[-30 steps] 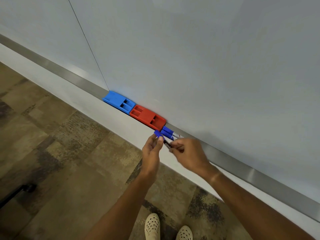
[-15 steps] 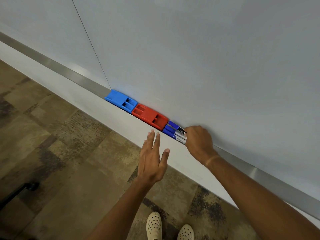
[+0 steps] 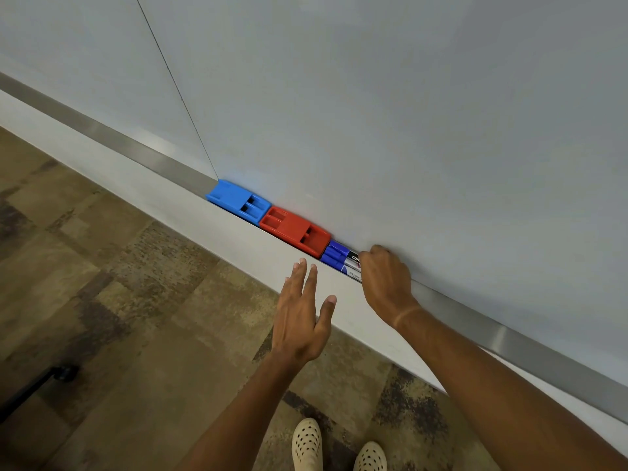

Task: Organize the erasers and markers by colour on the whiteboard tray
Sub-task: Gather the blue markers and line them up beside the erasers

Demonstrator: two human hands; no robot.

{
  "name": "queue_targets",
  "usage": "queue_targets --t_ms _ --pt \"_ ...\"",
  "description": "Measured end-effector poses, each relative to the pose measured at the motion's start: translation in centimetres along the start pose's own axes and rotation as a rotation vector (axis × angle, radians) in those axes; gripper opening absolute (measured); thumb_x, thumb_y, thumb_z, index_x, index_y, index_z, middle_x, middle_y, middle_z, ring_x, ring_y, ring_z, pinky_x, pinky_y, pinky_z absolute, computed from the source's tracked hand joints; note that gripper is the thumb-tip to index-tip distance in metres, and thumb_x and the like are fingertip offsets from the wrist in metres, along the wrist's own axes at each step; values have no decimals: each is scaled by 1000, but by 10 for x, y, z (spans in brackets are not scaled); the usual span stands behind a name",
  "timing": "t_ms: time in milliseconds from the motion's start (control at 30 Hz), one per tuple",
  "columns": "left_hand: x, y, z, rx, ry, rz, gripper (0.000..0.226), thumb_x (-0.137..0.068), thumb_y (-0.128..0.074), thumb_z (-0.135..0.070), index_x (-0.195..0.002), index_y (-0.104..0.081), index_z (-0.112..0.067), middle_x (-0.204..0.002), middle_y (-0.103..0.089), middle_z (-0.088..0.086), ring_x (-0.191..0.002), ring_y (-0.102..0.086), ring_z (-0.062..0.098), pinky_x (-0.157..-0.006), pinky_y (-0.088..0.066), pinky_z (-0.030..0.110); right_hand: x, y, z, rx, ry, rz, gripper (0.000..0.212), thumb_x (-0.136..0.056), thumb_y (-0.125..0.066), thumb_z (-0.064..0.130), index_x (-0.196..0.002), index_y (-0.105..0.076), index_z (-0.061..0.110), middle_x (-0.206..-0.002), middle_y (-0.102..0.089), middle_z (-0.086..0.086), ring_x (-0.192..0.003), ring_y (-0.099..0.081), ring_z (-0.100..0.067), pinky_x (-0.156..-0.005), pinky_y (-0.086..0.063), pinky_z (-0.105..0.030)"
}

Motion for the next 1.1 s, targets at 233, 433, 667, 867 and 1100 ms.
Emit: queue_targets --t_ms 233,433,667,867,1100 --pt "0 4 -3 -27 -44 4 71 -95 -24 -57 -155 -14 -19 -159 3 -6 -145 8 3 -114 10 20 2 -4 4 19 40 4 49 -82 -70 38 -119 -52 12 -118 -58 -10 -108 -57 -20 -84 -51 -30" --pt "0 9 -9 -17 -104 3 77 -92 -17 -61 -154 -14 -16 -160 -1 -2 -147 5 6 -114 13 16 4 -7 6 118 45 -24 47 -84 -71 26 -122 -51 9 -119 -53 -11 -108 -53 -20 -79 -53 -30" --pt "-6 9 -18 -110 -208 17 72 -96 -19 -58 -155 -13 -17 -163 -1 0 -149 6 7 -116 12 20 19 9 0 10 27 -168 35 -88 -62 22 -120 -53 9 -113 -59 -11 -102 -57 -22 -73 -54 -31" --pt "-15 16 -44 -185 -372 26 73 -97 -26 -54 -156 -7 -15 -164 0 6 -151 4 14 -120 5 25 54 25 -14 -56 7 -391 56 -90 -49 45 -130 -53 6 -126 -60 -16 -113 -59 -30 -86 -53 -40" --pt "-18 19 -101 -168 -585 60 79 -96 -28 -57 -155 -6 -11 -164 -1 10 -151 2 21 -122 -6 38 102 47 -47 -131 -87 -462 80 -91 -39 59 -151 -17 11 -158 -15 -14 -146 -13 -28 -117 -21 -42"
Point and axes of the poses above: each hand's wrist, its own x-axis away from the middle knuckle, its own y-axis out of the back of the hand, z = x × y, the point moved 8 cm from there along -x, towards the middle knuckle
